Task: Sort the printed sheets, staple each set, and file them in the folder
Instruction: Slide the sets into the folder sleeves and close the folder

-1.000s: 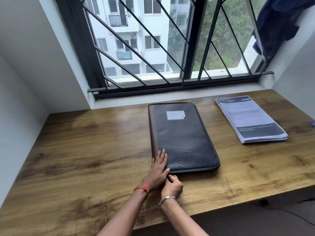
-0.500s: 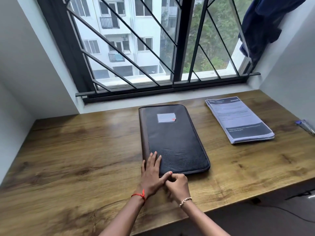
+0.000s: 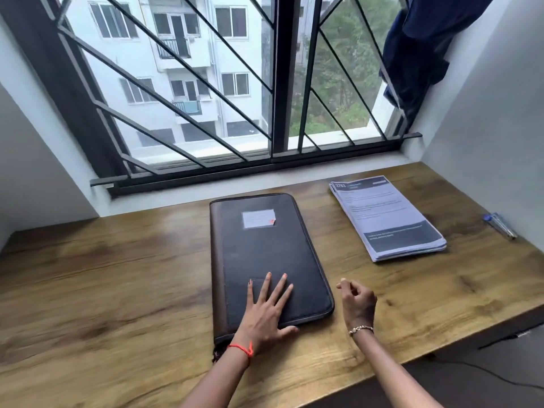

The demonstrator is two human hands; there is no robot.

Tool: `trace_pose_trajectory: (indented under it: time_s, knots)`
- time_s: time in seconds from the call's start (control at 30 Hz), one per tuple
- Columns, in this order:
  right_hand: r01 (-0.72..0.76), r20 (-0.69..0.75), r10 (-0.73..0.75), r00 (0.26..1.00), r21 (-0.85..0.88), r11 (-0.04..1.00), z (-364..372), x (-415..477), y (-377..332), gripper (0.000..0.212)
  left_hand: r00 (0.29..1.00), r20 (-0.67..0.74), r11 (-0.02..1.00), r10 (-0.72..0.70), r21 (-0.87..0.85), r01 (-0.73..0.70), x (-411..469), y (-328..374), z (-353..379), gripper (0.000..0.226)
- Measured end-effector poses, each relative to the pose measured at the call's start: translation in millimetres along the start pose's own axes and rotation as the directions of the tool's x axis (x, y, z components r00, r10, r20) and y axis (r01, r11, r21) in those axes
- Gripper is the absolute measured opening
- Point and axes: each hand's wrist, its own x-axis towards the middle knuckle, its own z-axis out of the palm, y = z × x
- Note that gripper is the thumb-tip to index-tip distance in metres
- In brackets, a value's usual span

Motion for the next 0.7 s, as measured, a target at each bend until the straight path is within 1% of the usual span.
trace_pose_trajectory:
  time_s: [0.1,0.27,0.37,0.47,0.53,0.63,0.7]
  knots:
    - [0.0,0.048,0.0,0.999,0.007,1.0,0,13,1,0.029,0.999,-0.03,1.0,0.023,0.005,-0.023,2,0,13,0.1]
    - [0.003,0.112,-0.007,0.994,0.035,0.999,11,31,3,0.029,0.997,-0.063,0.999,0.035,0.041,-0.033,4,1,17,0.086]
    - [-0.002,0.151,-0.006,0.989,0.055,0.998,18,40,0,0.025,0.984,-0.164,0.993,0.061,0.11,-0.044,2,5,19,0.079]
    - [-0.016,0.151,-0.001,0.989,0.115,0.993,24,47,-4,0.028,0.965,-0.257,0.993,0.055,0.111,-0.027,-1,6,9,0.085]
    - [-0.023,0.139,0.001,0.99,0.154,0.988,30,53,-5,0.026,0.946,-0.32,0.996,0.046,0.088,-0.019,-4,6,-2,0.082]
    - [-0.023,0.158,-0.008,0.987,0.195,0.981,37,53,-18,0.01,0.901,-0.432,0.999,0.049,0.021,-0.044,-13,3,-15,0.083]
    - [-0.013,0.191,-0.029,0.981,0.212,0.977,43,50,-27,0.016,0.849,-0.528,0.996,0.016,-0.069,-0.062,-21,0,-20,0.08]
